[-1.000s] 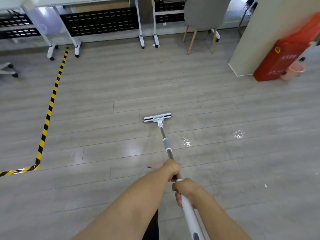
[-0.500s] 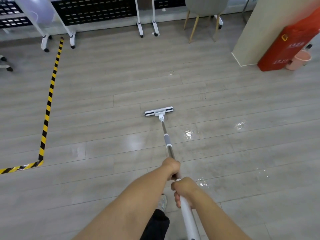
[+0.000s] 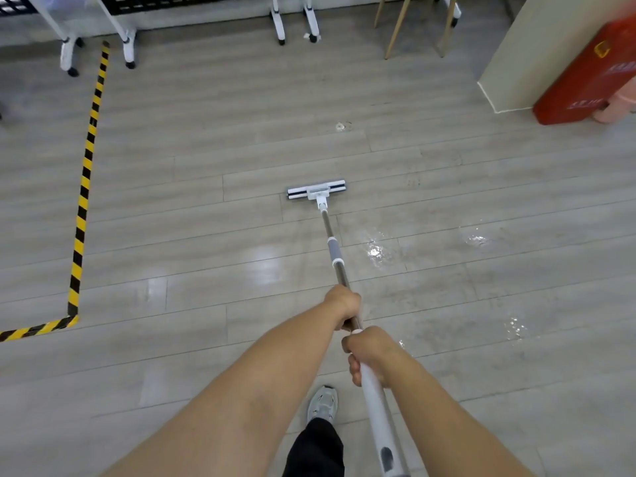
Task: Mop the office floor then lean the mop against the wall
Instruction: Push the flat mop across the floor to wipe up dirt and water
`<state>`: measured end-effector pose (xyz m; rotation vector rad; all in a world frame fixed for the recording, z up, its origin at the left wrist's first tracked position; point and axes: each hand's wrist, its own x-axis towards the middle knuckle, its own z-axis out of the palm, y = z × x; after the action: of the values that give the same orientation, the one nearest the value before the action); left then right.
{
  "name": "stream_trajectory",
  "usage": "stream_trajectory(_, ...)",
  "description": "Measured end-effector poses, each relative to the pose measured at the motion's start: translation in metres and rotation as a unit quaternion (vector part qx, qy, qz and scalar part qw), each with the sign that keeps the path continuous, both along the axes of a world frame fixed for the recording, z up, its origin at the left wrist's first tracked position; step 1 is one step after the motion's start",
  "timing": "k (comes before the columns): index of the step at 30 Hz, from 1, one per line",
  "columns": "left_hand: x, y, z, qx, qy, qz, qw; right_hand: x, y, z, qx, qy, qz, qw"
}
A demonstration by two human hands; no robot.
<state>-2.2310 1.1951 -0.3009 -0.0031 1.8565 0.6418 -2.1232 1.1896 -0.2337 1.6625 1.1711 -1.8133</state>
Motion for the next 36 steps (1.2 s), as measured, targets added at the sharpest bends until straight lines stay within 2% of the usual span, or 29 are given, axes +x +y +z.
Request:
stream_trajectory(5, 0.040, -0.022, -0.018, -0.011, -0.006, 0.010, 1.000, 0.042, -0.027, -0.017, 0.010, 0.000, 0.015, 1.000)
stream_trajectory(12, 0.131, -0.069, -0.006, -0.019, 0.013, -0.019, 1.000, 0.135, -0.070, -0.007, 0.017, 0.008, 0.029, 0.999)
stream_trajectory(21, 0.345, -0.185, 0.019, -0.025, 0.004, -0.028, 0.999, 0.348, -0.181, 0.009, 0.010, 0.028, 0.018, 0.999)
stream_trajectory(27, 0.474, -0.261, 0.044, -0.014, -0.012, -0.015, 1.000, 0.477, -0.251, 0.034, -0.011, 0.009, 0.022, 1.000)
stream_trajectory(31, 0.506, -0.284, 0.057, -0.021, -0.015, -0.021, 0.999, 0.509, -0.274, 0.053, -0.014, 0.013, 0.021, 1.000)
stream_trajectory(36, 0.498, -0.290, 0.059, -0.020, -0.008, -0.018, 1.000, 0.500, -0.281, 0.058, -0.005, 0.013, 0.011, 1.000)
